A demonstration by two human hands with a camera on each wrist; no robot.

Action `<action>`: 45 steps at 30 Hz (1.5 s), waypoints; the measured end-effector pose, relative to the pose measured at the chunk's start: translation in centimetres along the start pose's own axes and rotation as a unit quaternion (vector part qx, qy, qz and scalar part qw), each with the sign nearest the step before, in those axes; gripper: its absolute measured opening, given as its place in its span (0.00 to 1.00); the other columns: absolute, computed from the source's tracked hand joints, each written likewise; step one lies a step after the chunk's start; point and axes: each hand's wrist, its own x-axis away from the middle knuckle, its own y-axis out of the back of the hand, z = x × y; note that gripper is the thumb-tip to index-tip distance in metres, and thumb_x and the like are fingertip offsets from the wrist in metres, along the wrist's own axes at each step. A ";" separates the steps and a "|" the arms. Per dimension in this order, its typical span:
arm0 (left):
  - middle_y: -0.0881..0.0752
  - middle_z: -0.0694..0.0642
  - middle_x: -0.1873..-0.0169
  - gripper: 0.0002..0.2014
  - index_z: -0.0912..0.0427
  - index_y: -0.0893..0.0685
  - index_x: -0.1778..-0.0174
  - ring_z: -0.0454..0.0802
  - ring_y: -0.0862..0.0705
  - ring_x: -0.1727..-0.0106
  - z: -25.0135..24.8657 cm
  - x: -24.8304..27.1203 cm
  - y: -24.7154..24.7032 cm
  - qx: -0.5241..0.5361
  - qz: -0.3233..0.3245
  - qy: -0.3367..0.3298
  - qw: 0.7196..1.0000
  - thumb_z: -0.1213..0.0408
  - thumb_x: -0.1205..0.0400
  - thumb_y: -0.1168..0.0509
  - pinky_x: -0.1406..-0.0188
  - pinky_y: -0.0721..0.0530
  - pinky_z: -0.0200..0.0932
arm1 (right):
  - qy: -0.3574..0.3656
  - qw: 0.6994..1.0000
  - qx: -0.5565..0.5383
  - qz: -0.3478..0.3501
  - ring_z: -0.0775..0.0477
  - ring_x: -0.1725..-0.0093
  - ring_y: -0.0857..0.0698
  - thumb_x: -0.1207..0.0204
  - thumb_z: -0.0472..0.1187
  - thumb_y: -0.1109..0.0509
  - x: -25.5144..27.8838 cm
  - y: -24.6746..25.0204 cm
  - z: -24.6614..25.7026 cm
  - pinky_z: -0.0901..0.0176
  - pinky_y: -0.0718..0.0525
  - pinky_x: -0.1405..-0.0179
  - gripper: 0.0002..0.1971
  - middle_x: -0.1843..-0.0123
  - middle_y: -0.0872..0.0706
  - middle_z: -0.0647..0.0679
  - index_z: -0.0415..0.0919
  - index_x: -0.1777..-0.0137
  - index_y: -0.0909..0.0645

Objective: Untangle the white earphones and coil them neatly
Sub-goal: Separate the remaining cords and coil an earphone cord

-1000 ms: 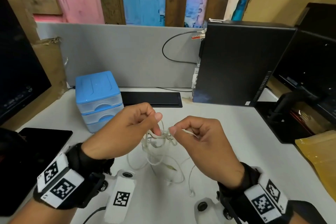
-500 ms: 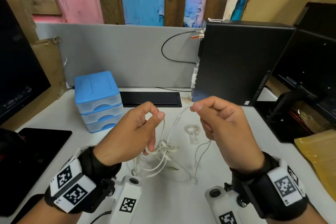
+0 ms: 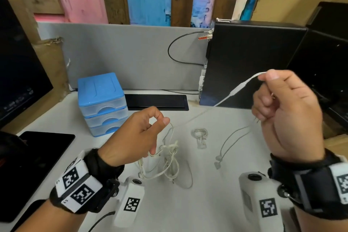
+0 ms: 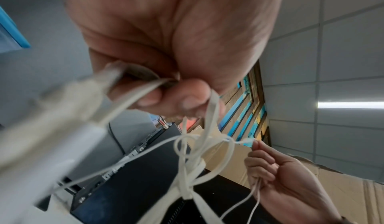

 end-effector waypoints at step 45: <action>0.24 0.67 0.86 0.11 0.55 0.20 0.59 0.43 0.29 0.87 -0.1 -0.3 -0.4 0.094 -0.069 -0.132 0.984 0.51 0.21 0.34 0.82 0.31 0.31 | -0.103 0.886 0.282 0.352 0.68 0.21 0.32 0.13 0.49 0.37 3.3 -3.6 -8.8 0.64 0.34 0.22 0.25 0.20 0.27 0.64 0.58 0.17 0.34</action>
